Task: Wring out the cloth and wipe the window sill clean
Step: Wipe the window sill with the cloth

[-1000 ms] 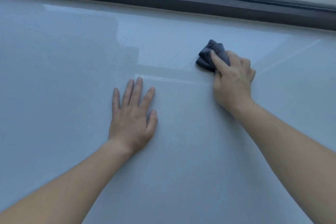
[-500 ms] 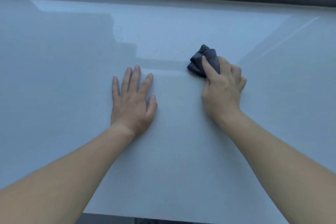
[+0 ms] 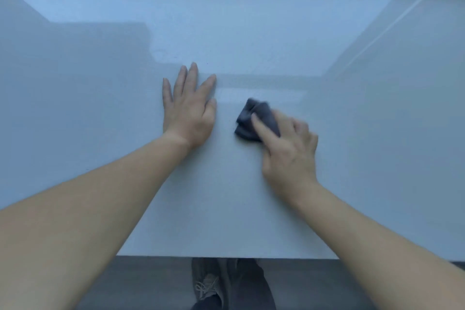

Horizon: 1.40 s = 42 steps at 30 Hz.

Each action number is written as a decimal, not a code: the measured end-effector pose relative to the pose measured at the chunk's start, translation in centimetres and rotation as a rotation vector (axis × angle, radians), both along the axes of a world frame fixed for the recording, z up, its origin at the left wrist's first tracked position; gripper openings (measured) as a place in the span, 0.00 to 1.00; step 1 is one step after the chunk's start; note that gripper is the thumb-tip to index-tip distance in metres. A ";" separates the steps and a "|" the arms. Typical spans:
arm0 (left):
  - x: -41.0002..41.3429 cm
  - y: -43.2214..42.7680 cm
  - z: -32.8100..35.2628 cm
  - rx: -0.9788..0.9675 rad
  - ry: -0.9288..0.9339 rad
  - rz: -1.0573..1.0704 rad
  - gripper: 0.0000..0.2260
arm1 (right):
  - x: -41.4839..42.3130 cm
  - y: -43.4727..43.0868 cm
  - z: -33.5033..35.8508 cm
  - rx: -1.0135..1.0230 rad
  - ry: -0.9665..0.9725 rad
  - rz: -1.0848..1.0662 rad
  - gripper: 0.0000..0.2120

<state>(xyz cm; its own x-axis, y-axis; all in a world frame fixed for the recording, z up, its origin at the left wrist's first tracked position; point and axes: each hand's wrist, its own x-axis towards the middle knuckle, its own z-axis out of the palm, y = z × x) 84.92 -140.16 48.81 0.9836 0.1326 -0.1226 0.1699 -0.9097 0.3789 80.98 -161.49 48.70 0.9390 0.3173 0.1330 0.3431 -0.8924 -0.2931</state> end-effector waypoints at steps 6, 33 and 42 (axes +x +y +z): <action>-4.8 2.3 1.3 -0.073 -0.070 -0.064 0.24 | -0.2 -2.9 -0.1 -0.050 -0.015 0.038 0.29; -16.3 0.1 0.2 0.089 0.075 -0.153 0.31 | -14.5 -4.7 0.4 0.021 0.026 -0.117 0.29; -15.7 -3.6 1.4 -0.020 -0.063 -0.117 0.25 | -17.9 -6.4 0.6 -0.034 0.016 0.195 0.29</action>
